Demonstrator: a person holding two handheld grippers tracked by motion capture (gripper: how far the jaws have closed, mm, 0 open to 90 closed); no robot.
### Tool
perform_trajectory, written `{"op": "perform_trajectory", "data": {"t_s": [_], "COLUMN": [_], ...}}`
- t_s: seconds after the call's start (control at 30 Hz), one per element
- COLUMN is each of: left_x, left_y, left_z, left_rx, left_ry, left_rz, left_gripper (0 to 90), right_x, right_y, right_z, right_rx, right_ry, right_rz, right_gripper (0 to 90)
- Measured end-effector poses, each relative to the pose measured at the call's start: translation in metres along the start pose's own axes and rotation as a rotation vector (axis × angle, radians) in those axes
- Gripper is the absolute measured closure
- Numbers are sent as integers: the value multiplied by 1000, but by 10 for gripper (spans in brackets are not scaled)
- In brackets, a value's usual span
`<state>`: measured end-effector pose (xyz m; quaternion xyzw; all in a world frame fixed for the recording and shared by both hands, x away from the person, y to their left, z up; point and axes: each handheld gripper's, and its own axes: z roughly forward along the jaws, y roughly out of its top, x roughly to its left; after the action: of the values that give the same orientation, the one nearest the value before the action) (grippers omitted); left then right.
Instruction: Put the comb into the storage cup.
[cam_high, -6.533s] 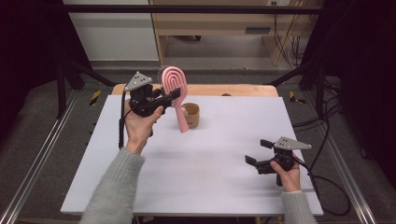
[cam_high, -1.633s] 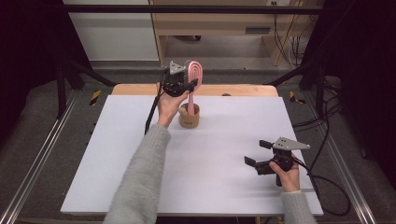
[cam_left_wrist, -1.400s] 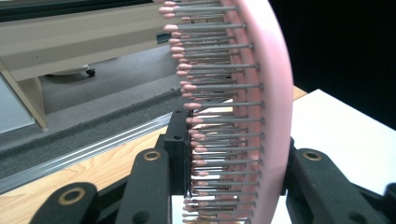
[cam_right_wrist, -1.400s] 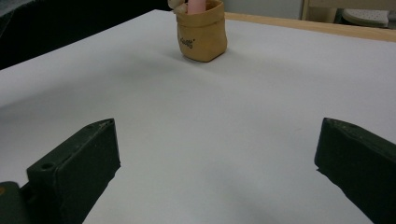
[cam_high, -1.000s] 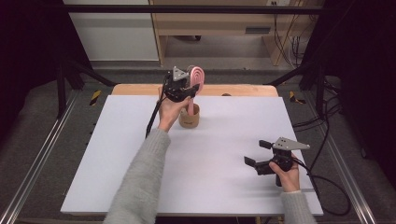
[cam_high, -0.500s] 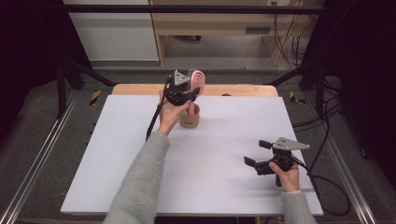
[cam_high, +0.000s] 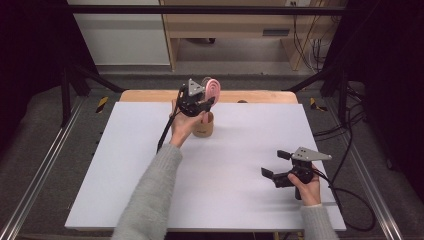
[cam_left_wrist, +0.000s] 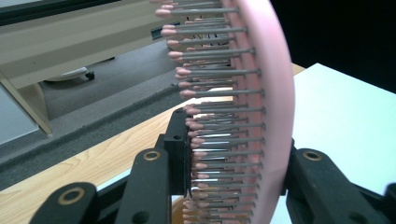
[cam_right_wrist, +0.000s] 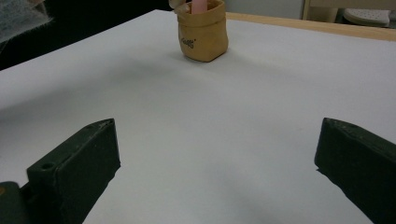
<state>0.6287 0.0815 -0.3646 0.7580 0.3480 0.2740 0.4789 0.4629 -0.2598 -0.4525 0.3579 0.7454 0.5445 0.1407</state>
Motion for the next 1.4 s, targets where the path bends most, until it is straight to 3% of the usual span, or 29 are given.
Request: {"op": "perform_trajectory", "data": {"t_s": [0.67,1.1,1.4], "left_x": [-16,-19,-23], "left_y": [-5,-9,-9], "left_z": [-4,-7,-8], "left_rx": [-23,-48,-51], "left_ry": [-27,-23,-33], "left_rz": [36,33,38], "left_gripper": [605,597,545], "right_x": [0,0,1], "right_y": [0,0,0], "right_z": [0,1,0], "right_rx": [-2,-2,0], "right_ry": [0,1,1], "right_rz": [-1,-2,-1], "right_gripper": [4,5,5]}}
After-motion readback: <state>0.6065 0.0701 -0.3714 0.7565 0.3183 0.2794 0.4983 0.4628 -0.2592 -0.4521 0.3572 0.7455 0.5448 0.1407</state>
